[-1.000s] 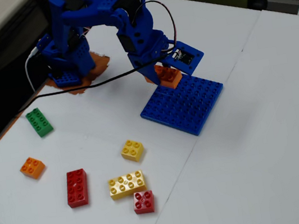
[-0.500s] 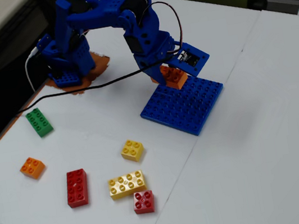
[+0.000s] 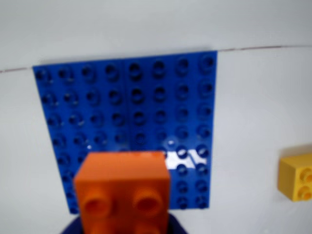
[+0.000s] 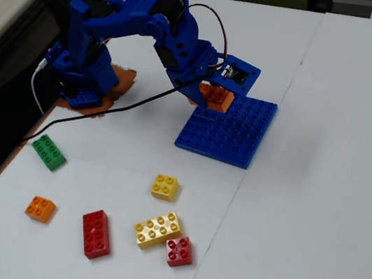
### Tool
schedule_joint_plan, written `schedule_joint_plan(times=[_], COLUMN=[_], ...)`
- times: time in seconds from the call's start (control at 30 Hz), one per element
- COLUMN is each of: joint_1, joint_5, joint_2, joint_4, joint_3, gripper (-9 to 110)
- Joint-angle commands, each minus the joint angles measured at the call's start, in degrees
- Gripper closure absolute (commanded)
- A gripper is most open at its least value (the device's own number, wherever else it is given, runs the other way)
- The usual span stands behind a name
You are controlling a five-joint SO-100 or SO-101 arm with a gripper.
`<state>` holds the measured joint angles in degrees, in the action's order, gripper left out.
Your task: Pick up the 2x4 orange block and go up the 8x8 blue block.
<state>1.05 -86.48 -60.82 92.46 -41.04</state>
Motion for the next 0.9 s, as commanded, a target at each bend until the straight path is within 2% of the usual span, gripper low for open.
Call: schedule_joint_plan(times=[0.0, 0.87], joint_1=[0.26, 0.44], joint_5=[-0.53, 0.00], joint_2=[-0.53, 0.26], joint_4=[-0.88, -0.53], joint_3=[3.25, 3.25], gripper=[101, 101])
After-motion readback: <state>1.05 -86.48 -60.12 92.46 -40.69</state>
